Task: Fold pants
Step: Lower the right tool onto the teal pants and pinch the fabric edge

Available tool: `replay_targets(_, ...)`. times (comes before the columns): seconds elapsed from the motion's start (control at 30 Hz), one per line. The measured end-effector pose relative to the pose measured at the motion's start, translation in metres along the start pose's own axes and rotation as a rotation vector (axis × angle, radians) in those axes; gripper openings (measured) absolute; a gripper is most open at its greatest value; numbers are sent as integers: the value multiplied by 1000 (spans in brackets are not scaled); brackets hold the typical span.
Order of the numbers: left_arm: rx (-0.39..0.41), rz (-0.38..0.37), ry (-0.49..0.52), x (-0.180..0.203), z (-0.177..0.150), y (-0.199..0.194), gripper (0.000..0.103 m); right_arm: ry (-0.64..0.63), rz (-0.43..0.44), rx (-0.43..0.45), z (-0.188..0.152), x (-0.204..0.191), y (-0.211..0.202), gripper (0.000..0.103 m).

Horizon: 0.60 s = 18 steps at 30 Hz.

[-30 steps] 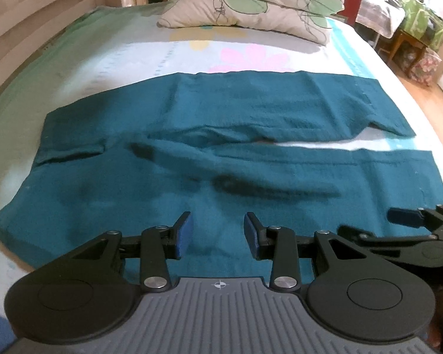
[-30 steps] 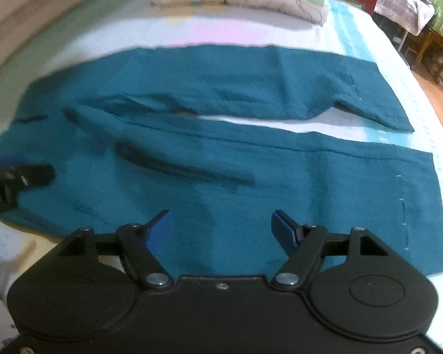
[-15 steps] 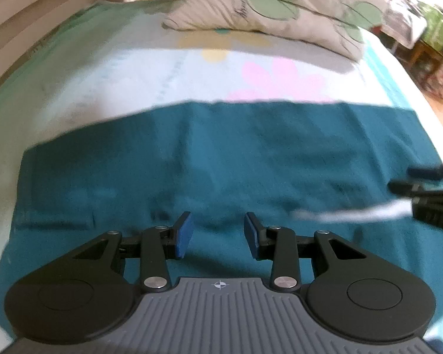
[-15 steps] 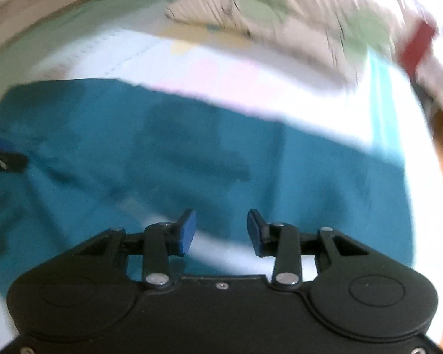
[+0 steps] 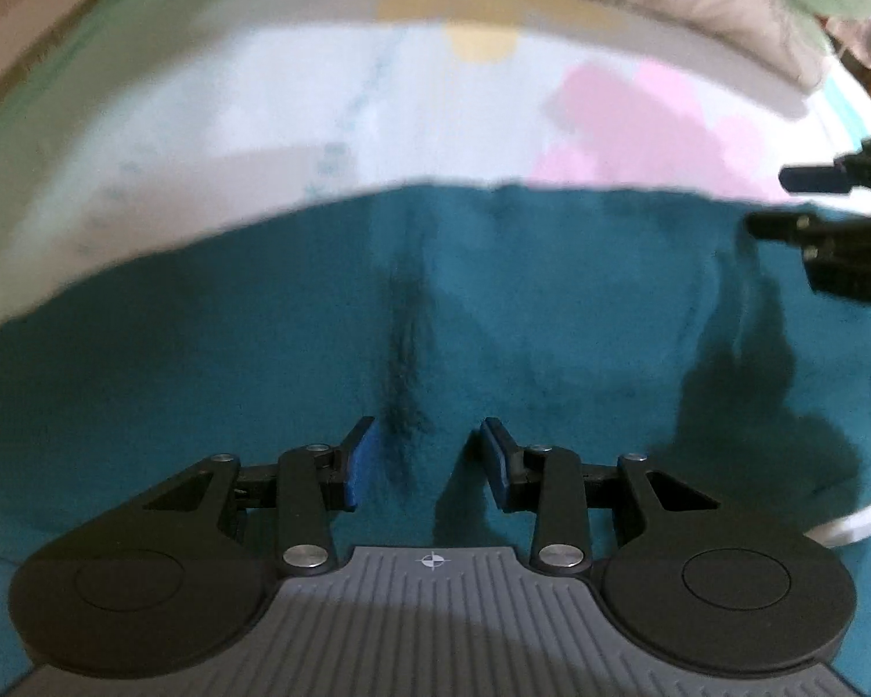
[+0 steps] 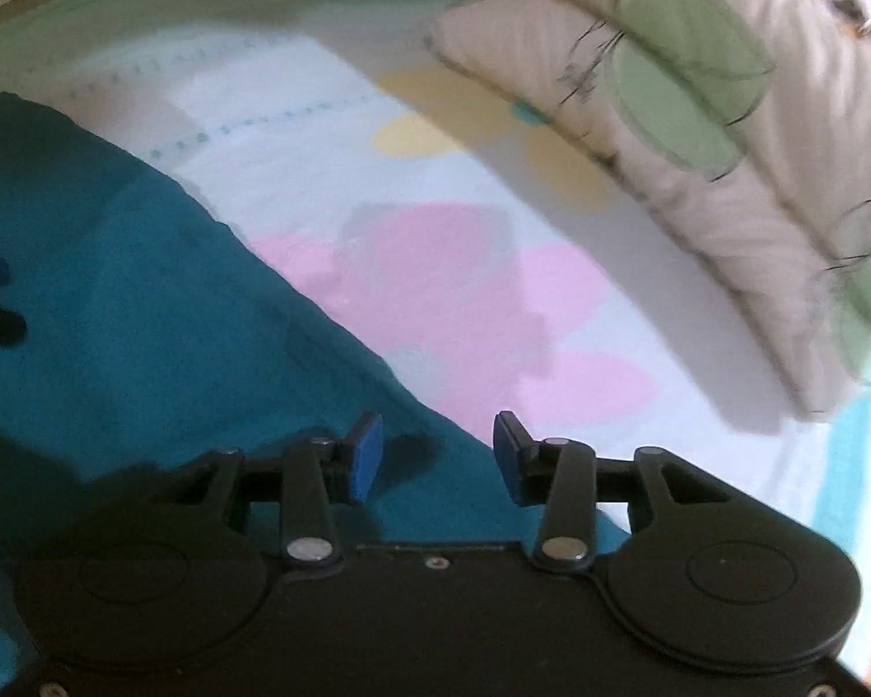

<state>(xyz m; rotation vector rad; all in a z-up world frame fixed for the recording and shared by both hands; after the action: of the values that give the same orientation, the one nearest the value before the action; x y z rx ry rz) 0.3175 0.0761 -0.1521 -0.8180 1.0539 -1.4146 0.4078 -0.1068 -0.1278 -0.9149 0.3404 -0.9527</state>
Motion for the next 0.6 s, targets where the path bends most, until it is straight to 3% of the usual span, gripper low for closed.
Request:
replay_targets(0.17, 23, 10, 14, 1, -6, 5, 37, -46, 48, -60, -2, 8, 27, 56)
replay_targets(0.23, 28, 20, 23, 3, -8, 4, 37, -26, 75, -62, -1, 13, 28, 62)
replay_targets(0.33, 31, 29, 32, 6, -6, 2, 37, 49, 151, -117, 3, 22, 34, 61)
replay_targets(0.37, 32, 26, 34, 5, -6, 1, 37, 92, 185, -135, 3, 24, 35, 52)
replay_targets(0.4, 33, 18, 33, 4, -6, 0, 36, 130, 212, -134, 2, 27, 33, 37)
replay_targets(0.43, 31, 1, 26, 2, -6, -2, 36, 131, 206, -121, -1, 27, 29, 22)
replay_targets(0.47, 28, -19, 16, 0, -3, -2, 36, 123, 202, -111, -2, 27, 28, 13)
replay_targets(0.6, 53, -103, -59, -7, 7, -22, 36, 121, 217, -39, -14, 23, -5, 12)
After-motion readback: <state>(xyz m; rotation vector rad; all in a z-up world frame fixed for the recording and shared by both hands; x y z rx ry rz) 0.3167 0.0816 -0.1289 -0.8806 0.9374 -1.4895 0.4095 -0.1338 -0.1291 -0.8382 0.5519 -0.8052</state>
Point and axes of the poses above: each gripper's, at about its wrist camera, not at the fingertips, and y roughly the way its jaws point, x to its right, z to its top, the point moved 5 cm from there along y, roughly the way its jaws point, and after that the axes turned 13 degrees about y, right-handed, at the moved point
